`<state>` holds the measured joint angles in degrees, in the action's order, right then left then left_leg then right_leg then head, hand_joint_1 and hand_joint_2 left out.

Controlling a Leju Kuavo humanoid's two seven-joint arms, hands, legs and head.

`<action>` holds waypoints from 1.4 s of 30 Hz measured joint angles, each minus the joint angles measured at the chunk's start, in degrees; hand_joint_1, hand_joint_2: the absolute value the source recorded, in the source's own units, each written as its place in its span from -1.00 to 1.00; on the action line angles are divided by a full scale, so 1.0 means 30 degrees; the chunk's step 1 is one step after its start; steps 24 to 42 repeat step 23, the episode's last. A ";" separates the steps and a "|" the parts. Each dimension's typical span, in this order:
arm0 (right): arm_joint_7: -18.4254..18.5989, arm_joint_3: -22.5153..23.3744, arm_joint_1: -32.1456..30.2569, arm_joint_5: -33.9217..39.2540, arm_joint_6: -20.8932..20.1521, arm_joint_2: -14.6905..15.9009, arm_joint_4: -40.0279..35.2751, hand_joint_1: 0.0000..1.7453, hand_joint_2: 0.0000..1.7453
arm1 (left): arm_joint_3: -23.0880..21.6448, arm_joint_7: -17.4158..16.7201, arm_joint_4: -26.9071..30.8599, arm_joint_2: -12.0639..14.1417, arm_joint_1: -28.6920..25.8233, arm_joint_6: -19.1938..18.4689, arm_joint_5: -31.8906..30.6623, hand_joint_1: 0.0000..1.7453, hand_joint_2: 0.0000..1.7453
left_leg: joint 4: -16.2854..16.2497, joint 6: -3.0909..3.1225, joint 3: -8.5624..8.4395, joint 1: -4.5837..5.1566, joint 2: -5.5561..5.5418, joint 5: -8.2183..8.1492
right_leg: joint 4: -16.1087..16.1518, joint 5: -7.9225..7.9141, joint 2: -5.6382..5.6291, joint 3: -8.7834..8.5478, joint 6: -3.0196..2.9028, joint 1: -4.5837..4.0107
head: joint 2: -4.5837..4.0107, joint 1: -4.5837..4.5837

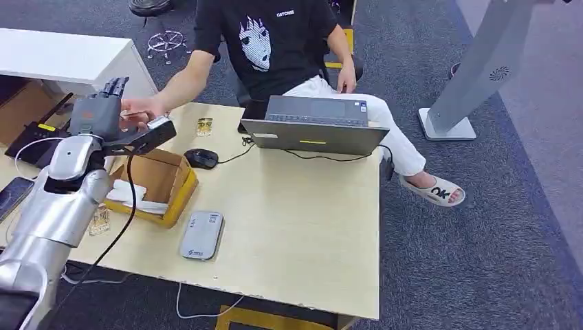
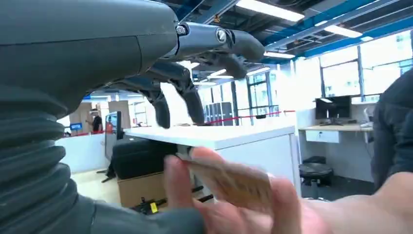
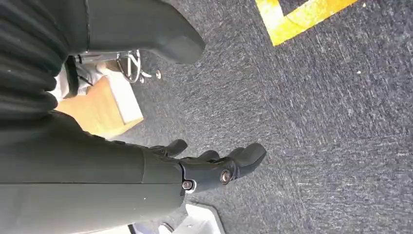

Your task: Pass the card to the sensor for recognition and then transmit it.

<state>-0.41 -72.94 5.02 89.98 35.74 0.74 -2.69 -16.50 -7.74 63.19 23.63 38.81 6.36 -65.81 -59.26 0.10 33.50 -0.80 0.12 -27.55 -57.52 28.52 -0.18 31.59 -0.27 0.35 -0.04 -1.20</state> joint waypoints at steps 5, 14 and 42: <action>0.0000 0.0000 0.0001 0.0000 -0.0036 0.0000 0.0000 -1.00 1.00 | 0.0000 0.0029 0.0000 -0.0124 -0.0098 0.0044 0.0007 -1.00 1.00 | 0.0000 0.0000 0.0001 0.0000 0.0001 0.0000 | 0.0000 0.0000 -0.0001 0.0000 0.0000 0.0000 | 0.0000 0.0007; -0.0007 0.0000 -0.0008 0.0000 -0.0058 0.0000 0.0000 -1.00 1.00 | 0.0255 0.0095 0.0000 -0.0124 -0.0538 0.0459 0.0175 -1.00 1.00 | 0.0001 0.0000 0.0001 -0.0001 -0.0002 0.0001 | -0.0001 0.0000 0.0000 -0.0001 0.0000 -0.0001 | 0.0000 0.0000; 0.0058 0.0459 -0.0150 0.0000 0.0168 -0.0029 0.0000 -1.00 1.00 | 0.2465 0.1641 0.4077 0.0809 -0.5751 0.2719 0.2457 -1.00 1.00 | 0.0013 -0.0024 -0.0017 0.0011 0.0135 -0.0057 | -0.0005 0.0027 -0.0151 0.0005 -0.0009 0.0006 | 0.0000 0.0000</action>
